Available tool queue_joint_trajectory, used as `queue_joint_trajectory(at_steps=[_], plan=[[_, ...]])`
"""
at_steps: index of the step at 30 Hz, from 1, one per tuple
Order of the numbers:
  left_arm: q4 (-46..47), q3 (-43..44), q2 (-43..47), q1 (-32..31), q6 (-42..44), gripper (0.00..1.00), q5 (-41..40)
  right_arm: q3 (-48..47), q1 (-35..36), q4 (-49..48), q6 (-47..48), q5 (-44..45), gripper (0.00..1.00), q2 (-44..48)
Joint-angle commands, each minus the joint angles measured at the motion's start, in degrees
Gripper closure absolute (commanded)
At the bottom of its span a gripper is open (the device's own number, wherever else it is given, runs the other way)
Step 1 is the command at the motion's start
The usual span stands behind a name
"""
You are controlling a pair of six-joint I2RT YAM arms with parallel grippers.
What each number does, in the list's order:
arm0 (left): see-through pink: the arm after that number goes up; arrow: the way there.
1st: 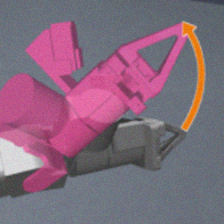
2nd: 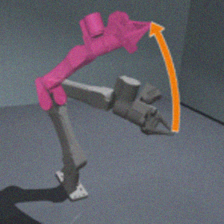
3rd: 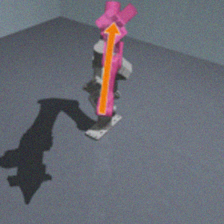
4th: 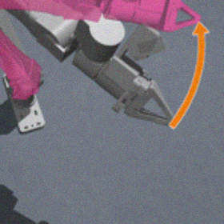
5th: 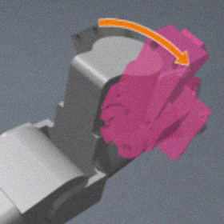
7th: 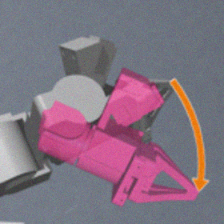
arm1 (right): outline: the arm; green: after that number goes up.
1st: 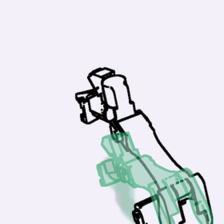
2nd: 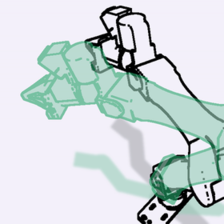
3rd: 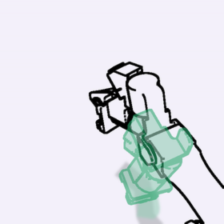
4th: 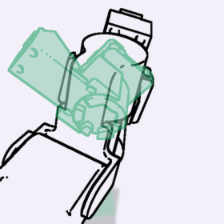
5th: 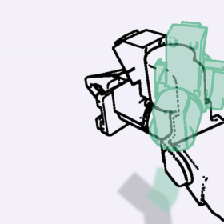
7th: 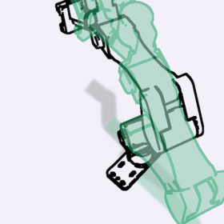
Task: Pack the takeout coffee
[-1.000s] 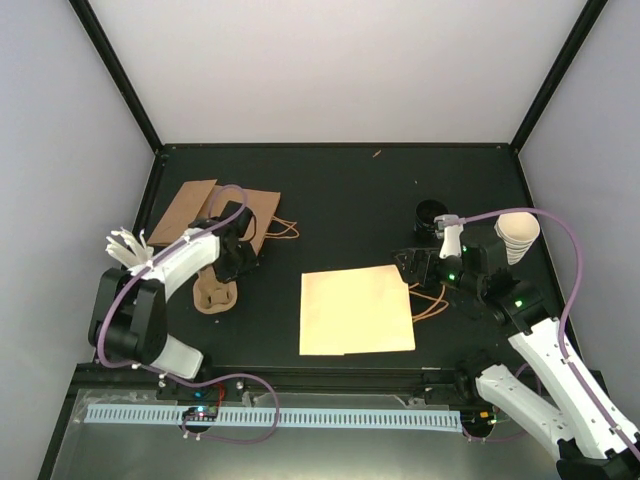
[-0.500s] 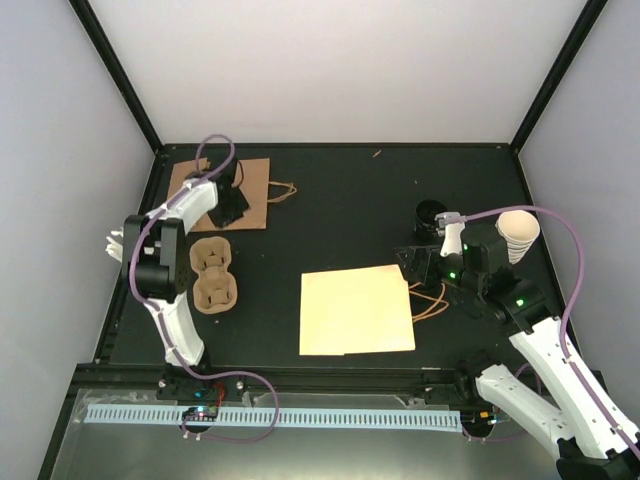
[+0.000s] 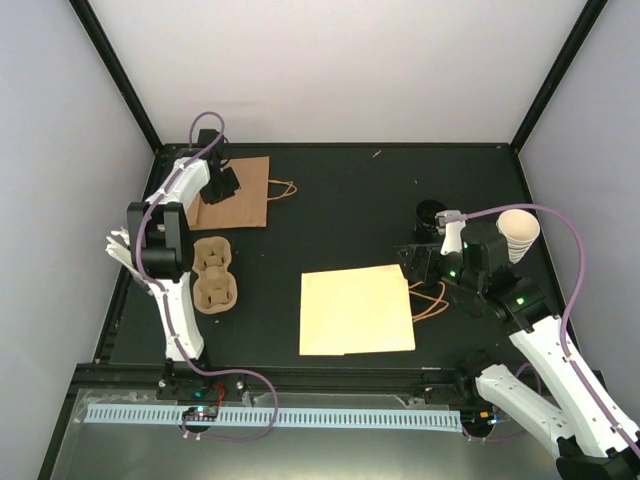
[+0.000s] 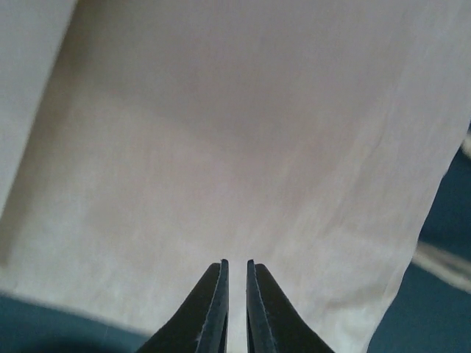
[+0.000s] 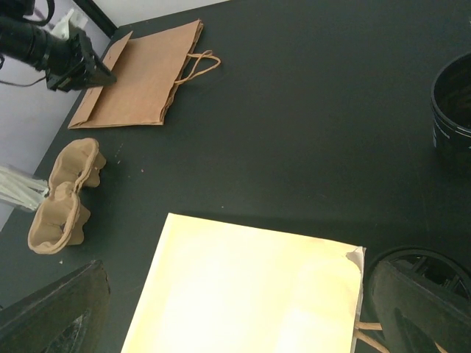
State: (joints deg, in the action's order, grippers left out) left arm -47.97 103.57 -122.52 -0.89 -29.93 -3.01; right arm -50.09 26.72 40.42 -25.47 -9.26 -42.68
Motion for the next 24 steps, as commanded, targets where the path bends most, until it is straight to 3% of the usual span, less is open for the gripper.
queue_joint_trajectory(at_steps=[1,6,9,20,24], plan=[[0.9,-10.0,9.8,-1.1,1.7,0.89,6.0,-1.0,0.4,-0.7,-0.3,-0.6,0.0,0.3],[11.5,-27.9,23.8,-3.7,3.5,0.8,15.6,-0.7,0.3,-1.2,-0.9,-1.6,0.0,0.1],[15.4,-36.4,33.0,-5.9,5.0,0.68,18.8,-0.1,0.4,-1.3,-1.0,-1.9,0.0,0.3],[12.3,-47.5,57.1,-17.6,10.4,0.33,23.2,0.3,0.4,3.2,-2.8,3.6,0.0,-0.2],[17.4,-54.8,64.7,-20.9,10.1,0.11,27.9,1.2,0.3,4.1,-5.7,7.4,0.0,-1.0]])
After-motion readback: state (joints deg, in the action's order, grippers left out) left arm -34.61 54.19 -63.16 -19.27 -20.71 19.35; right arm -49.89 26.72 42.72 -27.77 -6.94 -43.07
